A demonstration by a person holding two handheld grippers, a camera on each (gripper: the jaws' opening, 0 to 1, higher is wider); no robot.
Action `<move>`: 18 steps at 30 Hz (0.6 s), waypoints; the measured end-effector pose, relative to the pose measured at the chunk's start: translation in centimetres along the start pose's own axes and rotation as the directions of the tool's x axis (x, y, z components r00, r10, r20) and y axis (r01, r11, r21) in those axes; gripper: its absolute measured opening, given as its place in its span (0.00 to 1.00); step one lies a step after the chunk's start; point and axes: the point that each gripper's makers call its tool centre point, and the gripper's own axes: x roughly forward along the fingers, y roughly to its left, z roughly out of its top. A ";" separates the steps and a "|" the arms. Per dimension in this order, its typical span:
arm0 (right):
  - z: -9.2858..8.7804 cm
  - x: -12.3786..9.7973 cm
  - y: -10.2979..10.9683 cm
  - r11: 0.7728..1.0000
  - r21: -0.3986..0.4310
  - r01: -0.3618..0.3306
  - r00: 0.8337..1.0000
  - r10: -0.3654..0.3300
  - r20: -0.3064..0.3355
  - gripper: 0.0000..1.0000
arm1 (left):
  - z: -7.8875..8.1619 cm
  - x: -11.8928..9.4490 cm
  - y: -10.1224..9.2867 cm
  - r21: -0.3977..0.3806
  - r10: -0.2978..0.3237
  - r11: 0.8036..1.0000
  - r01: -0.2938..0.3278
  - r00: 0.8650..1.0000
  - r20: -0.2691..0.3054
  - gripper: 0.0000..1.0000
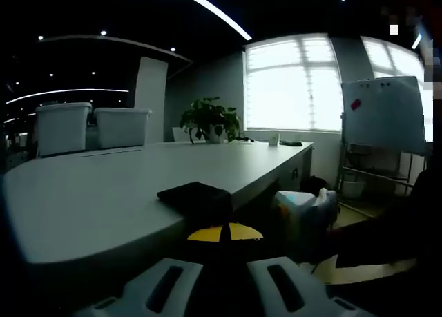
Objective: Clamp the fixed fixture on the desktop, loosen the retaining clip, secure it to the edge of the desk, and tighten the retaining clip.
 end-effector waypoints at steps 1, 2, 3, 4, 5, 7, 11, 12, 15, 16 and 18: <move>0.1 0.0 0.2 1.000 0.004 -0.026 1.000 0.026 0.009 0.27 | 0.0 0.0 0.0 0.003 0.002 1.000 -0.002 1.000 -0.001 0.01; 0.1 0.0 0.3 0.998 0.018 -0.053 0.998 0.053 0.022 0.27 | 0.0 0.1 0.0 0.005 0.006 1.000 -0.006 1.000 -0.003 0.01; -0.1 0.2 -0.2 0.998 0.017 -0.061 0.998 0.060 0.026 0.27 | 0.0 0.1 -0.1 0.009 0.011 1.000 -0.011 1.000 -0.003 0.01; -0.2 0.3 -0.2 0.995 0.041 -0.092 0.995 0.090 0.045 0.27 | 0.0 0.0 0.1 0.015 0.020 1.000 -0.020 1.000 -0.001 0.01; -0.1 0.3 0.0 0.991 0.070 -0.112 0.992 0.109 0.057 0.27 | 0.0 0.0 0.1 0.019 0.026 0.999 -0.026 1.000 -0.004 0.01; -0.4 0.5 -0.4 0.984 0.101 -0.148 0.988 0.141 0.069 0.27 | 0.0 0.1 0.2 0.024 0.038 0.999 -0.038 0.999 -0.006 0.01; -0.4 0.3 -0.4 0.974 0.135 -0.182 0.982 0.172 0.082 0.27 | 0.1 0.2 0.3 0.032 0.068 0.997 -0.068 0.998 -0.001 0.01; -0.4 0.2 -0.4 0.974 0.135 -0.183 0.981 0.173 0.082 0.27 | 0.3 0.2 0.2 0.036 0.077 0.996 -0.077 0.997 0.005 0.01; -0.2 0.1 -0.1 0.975 0.135 -0.176 0.983 0.167 0.079 0.28 | 0.5 0.4 0.2 0.039 0.097 0.994 -0.097 0.995 0.011 0.01; -0.2 0.1 0.0 0.978 0.128 -0.167 0.985 0.159 0.073 0.28 | 0.5 0.5 0.2 0.038 0.103 0.994 -0.103 0.995 0.013 0.01; -0.2 0.0 0.0 0.983 0.115 -0.144 0.989 0.138 0.060 0.28 | 0.5 0.5 0.2 0.035 0.125 0.991 -0.126 0.992 0.012 0.01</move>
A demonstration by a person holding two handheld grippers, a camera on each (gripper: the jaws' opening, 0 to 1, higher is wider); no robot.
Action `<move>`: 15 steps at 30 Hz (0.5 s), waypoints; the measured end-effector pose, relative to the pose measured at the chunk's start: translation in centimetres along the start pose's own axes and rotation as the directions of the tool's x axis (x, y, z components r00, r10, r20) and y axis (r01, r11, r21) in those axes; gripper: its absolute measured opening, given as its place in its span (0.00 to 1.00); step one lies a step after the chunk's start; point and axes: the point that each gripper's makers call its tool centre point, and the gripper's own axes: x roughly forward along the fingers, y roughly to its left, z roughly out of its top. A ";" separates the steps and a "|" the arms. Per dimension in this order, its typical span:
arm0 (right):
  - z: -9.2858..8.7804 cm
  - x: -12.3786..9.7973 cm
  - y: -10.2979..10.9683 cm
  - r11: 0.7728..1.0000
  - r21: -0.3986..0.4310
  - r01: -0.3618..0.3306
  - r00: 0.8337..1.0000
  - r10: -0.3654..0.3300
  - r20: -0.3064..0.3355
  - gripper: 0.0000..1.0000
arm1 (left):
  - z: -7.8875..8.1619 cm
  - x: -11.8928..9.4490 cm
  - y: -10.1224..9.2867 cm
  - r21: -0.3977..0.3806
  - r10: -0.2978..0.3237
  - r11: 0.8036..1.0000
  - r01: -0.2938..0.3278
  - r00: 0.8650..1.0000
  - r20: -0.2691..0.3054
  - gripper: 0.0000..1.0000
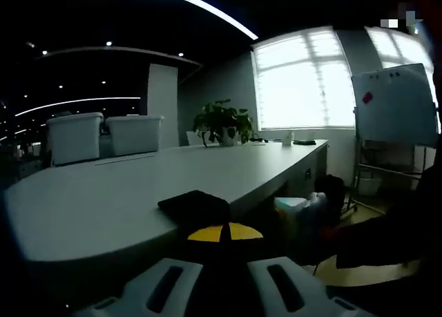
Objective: Clamp the fixed fixture on the desktop, loosen the retaining clip, secure it to the edge of the desk, and tighten the retaining clip.
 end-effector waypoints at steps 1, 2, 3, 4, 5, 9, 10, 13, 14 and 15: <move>0.0 0.0 0.1 1.000 -0.005 0.007 1.000 -0.007 -0.001 0.28 | 0.0 0.0 0.0 0.003 0.011 1.000 -0.011 1.000 0.000 0.01; 0.0 -0.1 0.0 1.000 -0.006 0.022 1.000 -0.022 -0.003 0.28 | 0.0 0.0 0.0 0.015 0.024 1.000 -0.024 1.000 0.000 0.01; 0.0 -0.1 0.0 0.999 -0.010 0.042 0.999 -0.042 -0.005 0.28 | 0.0 0.0 0.1 0.019 0.036 0.999 -0.036 0.999 0.004 0.01; 0.0 -0.2 -0.2 0.998 -0.015 0.069 0.998 -0.069 -0.006 0.28 | 0.1 -0.1 0.1 0.019 0.046 0.999 -0.046 0.999 0.011 0.01; -0.1 -0.3 -0.5 0.993 -0.024 0.117 0.993 -0.117 -0.013 0.29 | 0.2 -0.1 0.2 0.017 0.053 0.998 -0.053 0.998 0.015 0.01; -0.4 -0.9 -0.9 0.962 -0.065 0.264 0.964 -0.266 -0.014 0.36 | 0.6 -0.2 0.6 -0.011 0.057 0.998 -0.056 0.998 0.040 0.01; -0.4 -1.0 -0.7 0.956 -0.044 0.291 0.957 -0.291 -0.010 0.37 | 0.6 -0.2 0.6 -0.009 0.054 0.999 -0.053 0.998 0.043 0.01; -0.3 -2.1 -1.1 0.895 -0.016 0.446 0.895 -0.446 0.012 0.46 | 0.7 -0.5 0.9 -0.022 0.053 0.998 -0.052 0.997 0.057 0.01; -0.5 -2.3 -1.0 0.874 0.000 0.485 0.874 -0.485 0.003 0.49 | 0.8 -0.6 0.9 -0.025 0.050 0.998 -0.049 0.997 0.061 0.01; -0.4 -2.8 -1.0 0.835 -0.024 0.550 0.835 -0.550 0.012 0.51 | 0.8 -0.6 0.9 -0.027 0.042 0.999 -0.041 0.997 0.065 0.01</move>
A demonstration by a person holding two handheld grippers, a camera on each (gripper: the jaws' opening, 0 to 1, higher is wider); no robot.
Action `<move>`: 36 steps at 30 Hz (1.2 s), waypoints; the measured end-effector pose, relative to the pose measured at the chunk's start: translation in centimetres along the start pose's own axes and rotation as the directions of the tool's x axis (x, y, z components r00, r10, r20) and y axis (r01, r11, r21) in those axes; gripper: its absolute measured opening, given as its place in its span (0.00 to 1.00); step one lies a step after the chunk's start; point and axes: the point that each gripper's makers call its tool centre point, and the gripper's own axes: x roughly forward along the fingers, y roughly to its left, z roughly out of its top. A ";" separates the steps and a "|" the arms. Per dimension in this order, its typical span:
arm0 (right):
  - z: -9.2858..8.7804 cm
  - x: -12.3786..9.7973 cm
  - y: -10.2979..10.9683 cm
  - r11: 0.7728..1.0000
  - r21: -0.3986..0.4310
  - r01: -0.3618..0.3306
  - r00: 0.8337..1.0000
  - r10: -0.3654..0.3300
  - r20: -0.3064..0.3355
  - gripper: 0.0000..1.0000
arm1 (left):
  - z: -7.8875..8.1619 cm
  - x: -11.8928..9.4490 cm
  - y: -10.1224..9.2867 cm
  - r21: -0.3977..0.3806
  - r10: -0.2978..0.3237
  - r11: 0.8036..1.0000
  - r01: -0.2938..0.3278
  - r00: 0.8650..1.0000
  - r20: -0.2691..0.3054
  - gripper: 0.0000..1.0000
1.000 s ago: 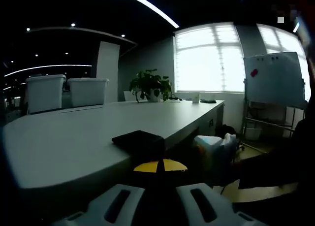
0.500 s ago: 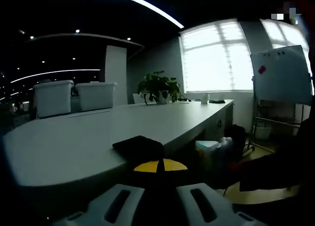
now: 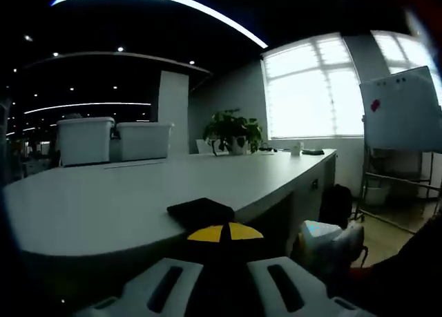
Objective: Clamp the fixed fixture on the desktop, loosen the retaining clip, secure it to the edge of the desk, and tighten the retaining clip.
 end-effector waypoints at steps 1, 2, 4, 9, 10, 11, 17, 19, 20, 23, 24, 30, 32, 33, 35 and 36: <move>0.2 -0.3 -0.1 0.998 -0.028 0.047 0.999 -0.047 0.011 0.51 | 0.0 -0.1 -0.1 0.004 -0.012 1.000 0.012 1.000 0.004 0.01; 0.2 -0.4 -0.1 0.995 -0.049 0.085 0.996 -0.085 0.002 0.48 | 0.1 -0.1 -0.1 -0.002 -0.022 1.000 0.022 1.000 0.006 0.01; 0.5 -0.5 0.0 0.988 -0.065 0.143 0.990 -0.143 0.008 0.47 | 0.1 -0.2 -0.2 0.000 -0.031 1.000 0.031 0.999 0.010 0.01; 0.5 1.1 0.4 0.972 -0.112 0.206 0.978 -0.206 0.013 0.47 | 0.1 -0.3 -0.4 0.004 -0.033 0.999 0.033 0.999 0.024 0.01; 0.7 1.2 0.6 0.970 -0.120 0.213 0.977 -0.213 0.018 0.46 | 0.1 -0.4 -0.4 0.008 -0.029 1.000 0.029 0.999 0.030 0.01; 0.7 1.4 0.6 0.968 -0.122 0.219 0.976 -0.219 0.016 0.43 | 0.0 -0.3 -0.3 0.003 -0.024 1.000 0.023 0.999 0.034 0.01; 0.2 2.0 -0.3 0.950 -0.162 0.268 0.962 -0.273 -0.013 0.27 | 0.0 -0.3 -0.2 0.001 -0.022 1.000 0.021 0.999 0.041 0.01; 0.2 1.4 -0.3 0.953 -0.153 0.262 0.964 -0.267 -0.015 0.27 | -0.1 -0.3 -0.2 0.000 -0.020 1.000 0.020 0.999 0.040 0.01; 0.4 1.3 -0.1 0.953 -0.157 0.259 0.964 -0.264 -0.015 0.27 | 0.0 -0.3 -0.2 0.001 -0.019 1.000 0.019 0.999 0.040 0.01; 0.4 1.0 0.1 0.965 -0.152 0.215 0.975 -0.222 -0.025 0.26 | 0.0 -0.3 -0.2 0.001 -0.011 1.000 0.011 0.999 0.038 0.01; 0.4 1.1 0.2 0.968 -0.158 0.193 0.979 -0.200 -0.027 0.26 | 0.0 -0.3 -0.2 0.002 -0.010 1.000 0.010 0.999 0.036 0.01; 0.3 1.5 1.2 0.986 -0.147 -0.077 0.997 0.073 -0.032 0.26 | 0.0 -0.3 -0.1 -0.020 -0.011 1.000 0.011 0.999 0.031 0.01; 0.3 1.5 1.5 0.972 -0.147 -0.183 0.983 0.179 -0.039 0.26 | 0.0 -0.3 -0.2 -0.018 -0.012 1.000 0.013 0.999 0.030 0.01; 0.3 1.5 1.7 0.967 -0.147 -0.210 0.978 0.207 -0.040 0.25 | 0.0 -0.4 -0.2 -0.015 -0.012 1.000 0.012 1.000 0.029 0.01; 0.3 1.4 2.1 0.950 -0.125 -0.285 0.958 0.282 -0.039 0.25 | 0.0 -0.4 -0.2 -0.005 -0.012 1.000 0.012 1.000 0.026 0.01; 0.3 1.4 2.2 0.944 -0.129 -0.304 0.953 0.302 -0.041 0.25 | 0.0 -0.4 -0.2 -0.004 -0.011 1.000 0.012 1.000 0.025 0.01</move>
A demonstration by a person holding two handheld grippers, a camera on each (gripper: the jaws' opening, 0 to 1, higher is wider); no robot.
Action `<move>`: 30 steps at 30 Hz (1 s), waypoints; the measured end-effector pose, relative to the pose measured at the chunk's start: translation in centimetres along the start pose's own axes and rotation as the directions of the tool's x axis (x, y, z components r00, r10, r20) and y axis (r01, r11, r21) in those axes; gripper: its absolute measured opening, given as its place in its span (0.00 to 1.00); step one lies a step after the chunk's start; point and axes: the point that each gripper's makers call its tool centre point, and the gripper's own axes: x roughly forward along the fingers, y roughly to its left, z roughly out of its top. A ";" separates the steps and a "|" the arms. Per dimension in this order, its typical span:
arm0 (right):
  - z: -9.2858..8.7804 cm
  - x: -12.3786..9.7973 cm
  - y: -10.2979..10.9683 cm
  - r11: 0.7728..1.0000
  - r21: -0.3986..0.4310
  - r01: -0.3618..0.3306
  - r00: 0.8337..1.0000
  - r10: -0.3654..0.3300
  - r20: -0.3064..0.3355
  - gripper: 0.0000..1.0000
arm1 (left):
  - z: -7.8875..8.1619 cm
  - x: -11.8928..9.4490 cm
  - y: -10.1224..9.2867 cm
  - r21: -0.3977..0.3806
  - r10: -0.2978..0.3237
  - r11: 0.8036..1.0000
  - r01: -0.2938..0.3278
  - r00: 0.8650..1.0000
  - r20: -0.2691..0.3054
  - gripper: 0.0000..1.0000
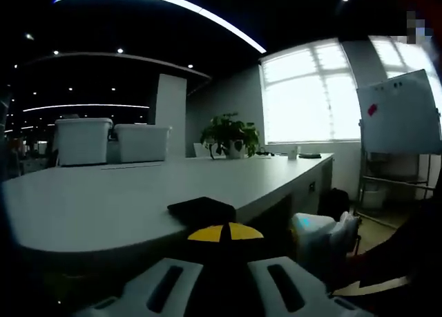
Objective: Clamp the fixed fixture on the desktop, loosen the retaining clip, secure it to the edge of the desk, and tighten the retaining clip.
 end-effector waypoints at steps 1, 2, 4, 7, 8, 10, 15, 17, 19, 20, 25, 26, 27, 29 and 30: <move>0.0 0.1 0.3 0.999 -0.006 -0.033 0.999 0.033 0.002 0.25 | 0.0 0.0 0.0 0.000 0.000 1.000 0.000 1.000 0.000 0.01; 0.0 0.2 0.5 0.997 0.026 -0.070 0.998 0.070 0.007 0.25 | 0.0 0.0 0.0 -0.001 0.001 1.000 -0.001 1.000 0.000 0.01; 0.1 0.3 0.7 0.991 0.020 -0.130 0.991 0.130 0.014 0.25 | 0.0 0.0 0.0 0.001 0.001 1.000 -0.001 1.000 0.000 0.01; 0.2 0.3 1.2 0.973 0.033 -0.227 0.974 0.226 0.031 0.25 | 0.0 0.0 -0.1 0.002 0.004 1.000 -0.004 1.000 0.003 0.01; 0.2 0.3 1.3 0.963 0.050 -0.266 0.964 0.264 0.035 0.25 | 0.0 0.0 -0.1 0.006 0.005 1.000 -0.005 1.000 0.003 0.01; 0.2 0.3 1.4 0.947 0.055 -0.317 0.948 0.315 0.043 0.25 | 0.0 0.0 0.0 0.003 0.003 1.000 -0.003 1.000 -0.001 0.01; 0.2 0.3 1.6 0.922 0.083 -0.379 0.925 0.374 0.071 0.25 | 0.0 0.0 0.0 -0.018 -0.013 1.000 0.012 1.000 -0.014 0.01; 0.3 0.3 1.8 0.916 0.091 -0.390 0.920 0.384 0.079 0.26 | 0.0 0.0 0.0 -0.013 -0.013 1.000 0.013 1.000 -0.015 0.01; 0.5 0.3 2.0 0.920 0.079 -0.383 0.923 0.378 0.077 0.26 | 0.0 0.0 0.0 -0.009 -0.014 1.000 0.013 1.000 -0.014 0.01; 0.5 0.3 2.0 0.925 0.077 -0.372 0.927 0.367 0.073 0.26 | 0.0 0.0 0.0 -0.008 -0.014 1.000 0.014 1.000 -0.013 0.01; 0.2 0.1 1.4 0.953 0.122 -0.278 0.961 0.276 0.036 0.27 | 0.0 0.0 0.0 -0.010 -0.009 1.000 0.009 1.000 -0.011 0.01; 0.3 0.0 1.1 0.964 0.107 -0.243 0.970 0.241 0.034 0.27 | 0.0 0.0 -0.1 -0.010 -0.010 1.000 0.009 1.000 -0.011 0.01; 0.3 0.0 0.8 0.980 0.072 -0.186 0.982 0.185 0.027 0.29 | 0.0 0.0 -0.1 -0.003 -0.008 1.000 0.008 1.000 -0.011 0.01; 0.6 -0.2 0.5 0.990 0.058 -0.128 0.991 0.126 0.032 0.30 | 0.0 0.0 -0.2 0.013 -0.002 1.000 0.002 1.000 -0.011 0.01; 0.6 -0.3 0.0 0.998 0.024 -0.063 0.998 0.062 0.029 0.33 | 0.0 0.0 -0.1 0.016 -0.001 1.000 0.001 1.000 -0.012 0.01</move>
